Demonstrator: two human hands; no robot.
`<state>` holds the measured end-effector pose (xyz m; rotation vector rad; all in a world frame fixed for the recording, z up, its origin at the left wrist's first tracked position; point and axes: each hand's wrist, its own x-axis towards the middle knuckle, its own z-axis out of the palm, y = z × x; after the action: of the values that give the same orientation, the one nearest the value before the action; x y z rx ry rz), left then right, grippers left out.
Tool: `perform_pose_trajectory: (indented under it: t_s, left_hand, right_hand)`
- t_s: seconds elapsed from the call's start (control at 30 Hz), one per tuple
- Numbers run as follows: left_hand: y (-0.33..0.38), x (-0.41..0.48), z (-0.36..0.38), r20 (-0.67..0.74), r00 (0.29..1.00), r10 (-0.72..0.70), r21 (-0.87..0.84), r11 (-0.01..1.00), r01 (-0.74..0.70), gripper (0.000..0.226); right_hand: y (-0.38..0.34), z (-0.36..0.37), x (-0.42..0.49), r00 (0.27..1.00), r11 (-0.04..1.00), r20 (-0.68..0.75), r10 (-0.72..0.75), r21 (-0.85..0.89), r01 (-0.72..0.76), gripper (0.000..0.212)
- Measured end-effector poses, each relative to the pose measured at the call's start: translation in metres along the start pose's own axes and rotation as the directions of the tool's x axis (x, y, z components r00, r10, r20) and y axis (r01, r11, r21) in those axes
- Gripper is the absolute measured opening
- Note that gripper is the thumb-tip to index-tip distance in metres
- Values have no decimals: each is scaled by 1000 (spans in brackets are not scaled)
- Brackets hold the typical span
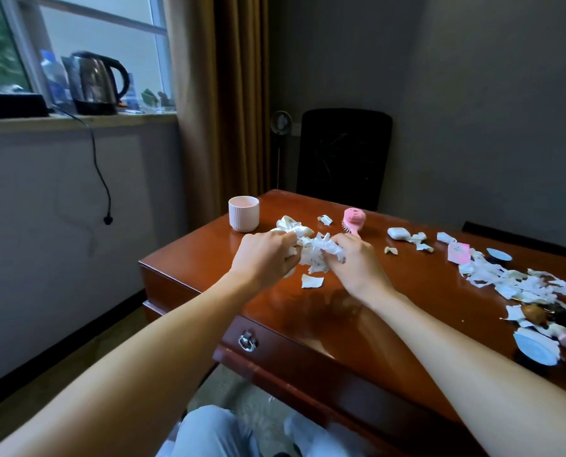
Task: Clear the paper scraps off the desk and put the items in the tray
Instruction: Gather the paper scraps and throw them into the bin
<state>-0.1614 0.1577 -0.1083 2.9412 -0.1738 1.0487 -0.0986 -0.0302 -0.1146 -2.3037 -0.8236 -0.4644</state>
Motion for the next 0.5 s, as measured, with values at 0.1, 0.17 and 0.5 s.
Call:
perform_pose_trajectory:
  t_s: [0.1, 0.17, 0.5]
  left_hand:
    - [-21, -17, -10, -18, 999, -35, 25, 999, 35, 22]
    - [-35, -30, -18, -12, 998, -67, 51, 996, 68, 22]
    - [-111, -87, -54, 35, 975, -220, 163, 964, 212, 23]
  right_hand:
    - [-21, 15, 3, 999, 999, 18, -43, 29, 42, 24]
    - [-35, 27, 5, 997, 997, 40, -70, 41, 69, 25]
    - [-112, 92, 20, 976, 985, 142, -166, 62, 159, 31]
